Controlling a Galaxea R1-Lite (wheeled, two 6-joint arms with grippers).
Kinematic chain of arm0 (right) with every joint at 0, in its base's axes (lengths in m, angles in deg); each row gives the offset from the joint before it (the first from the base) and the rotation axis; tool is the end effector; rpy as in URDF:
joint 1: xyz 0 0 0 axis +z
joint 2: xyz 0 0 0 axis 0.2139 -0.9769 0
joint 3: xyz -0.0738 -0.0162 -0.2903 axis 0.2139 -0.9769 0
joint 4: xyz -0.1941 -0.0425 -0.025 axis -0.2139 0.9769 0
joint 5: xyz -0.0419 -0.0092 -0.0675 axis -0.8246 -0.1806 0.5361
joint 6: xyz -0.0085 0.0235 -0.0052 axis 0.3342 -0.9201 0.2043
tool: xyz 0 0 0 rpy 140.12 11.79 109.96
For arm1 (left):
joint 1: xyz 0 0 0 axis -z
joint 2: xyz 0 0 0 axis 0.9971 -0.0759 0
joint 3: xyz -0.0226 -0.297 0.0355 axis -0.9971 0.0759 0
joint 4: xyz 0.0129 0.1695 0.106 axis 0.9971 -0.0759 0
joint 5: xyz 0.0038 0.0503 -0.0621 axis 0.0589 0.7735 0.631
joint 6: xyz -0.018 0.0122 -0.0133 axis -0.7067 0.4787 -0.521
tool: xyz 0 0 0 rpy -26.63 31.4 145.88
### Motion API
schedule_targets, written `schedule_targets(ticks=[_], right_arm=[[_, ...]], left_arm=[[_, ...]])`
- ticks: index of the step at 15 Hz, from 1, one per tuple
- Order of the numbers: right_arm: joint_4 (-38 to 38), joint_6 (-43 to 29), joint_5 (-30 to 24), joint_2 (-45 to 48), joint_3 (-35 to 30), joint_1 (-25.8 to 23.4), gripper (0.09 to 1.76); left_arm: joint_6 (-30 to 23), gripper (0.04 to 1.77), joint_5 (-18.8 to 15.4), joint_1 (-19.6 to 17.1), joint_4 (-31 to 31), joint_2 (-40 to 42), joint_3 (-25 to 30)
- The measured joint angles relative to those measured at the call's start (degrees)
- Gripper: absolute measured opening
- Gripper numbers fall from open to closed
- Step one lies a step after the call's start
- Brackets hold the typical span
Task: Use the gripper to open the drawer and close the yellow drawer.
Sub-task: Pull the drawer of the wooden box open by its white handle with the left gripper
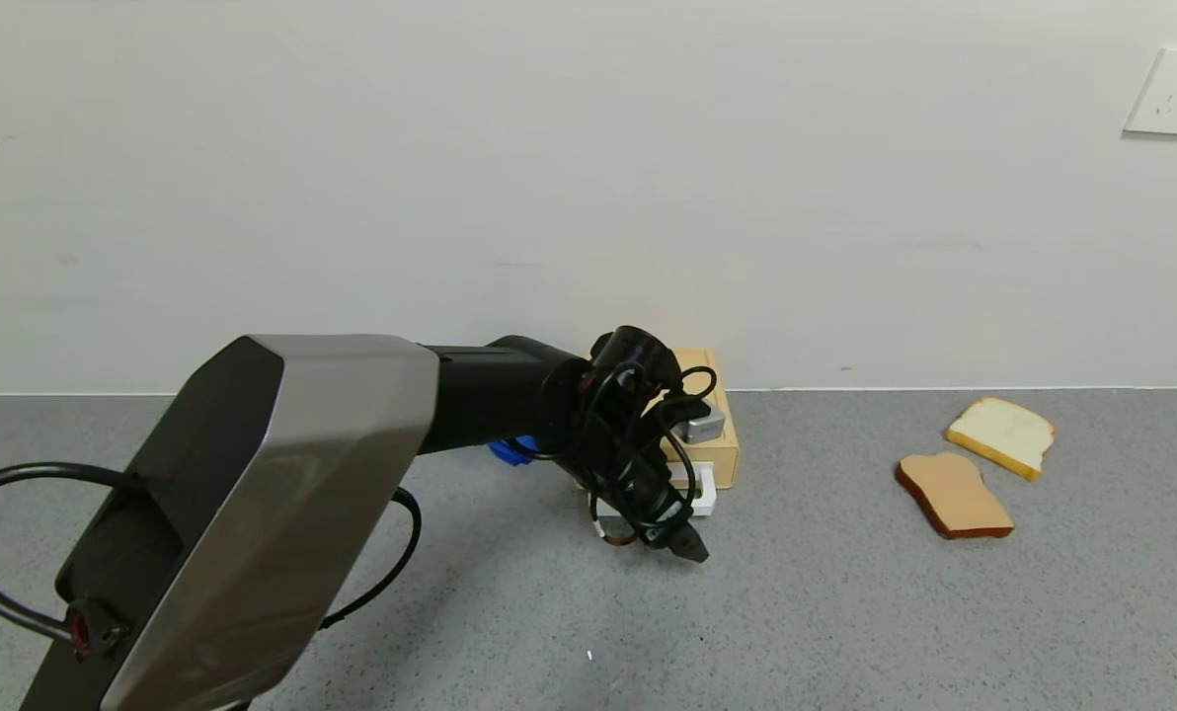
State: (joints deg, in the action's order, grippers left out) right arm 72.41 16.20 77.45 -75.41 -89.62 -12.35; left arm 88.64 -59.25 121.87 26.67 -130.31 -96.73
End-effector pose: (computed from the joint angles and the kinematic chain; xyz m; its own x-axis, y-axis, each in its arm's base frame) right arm -0.0090 -0.0007 0.0757 0.9997 -0.0253 0.0026 0.0253 0.9996 0.0125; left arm 0.3810 -0.2853 0.1096 0.3042 -0.4687 -0.8294 0.8555 0.5173 0.0215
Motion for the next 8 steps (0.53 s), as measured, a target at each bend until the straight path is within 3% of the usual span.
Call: schedule_targets(ticks=[8], right_arm=[[0.0, 0.0, 0.0, 0.0, 0.0, 0.0, 1.71]], left_arm=[[0.1, 1.72, 5.5, -1.1, -0.9, 0.1, 0.3]])
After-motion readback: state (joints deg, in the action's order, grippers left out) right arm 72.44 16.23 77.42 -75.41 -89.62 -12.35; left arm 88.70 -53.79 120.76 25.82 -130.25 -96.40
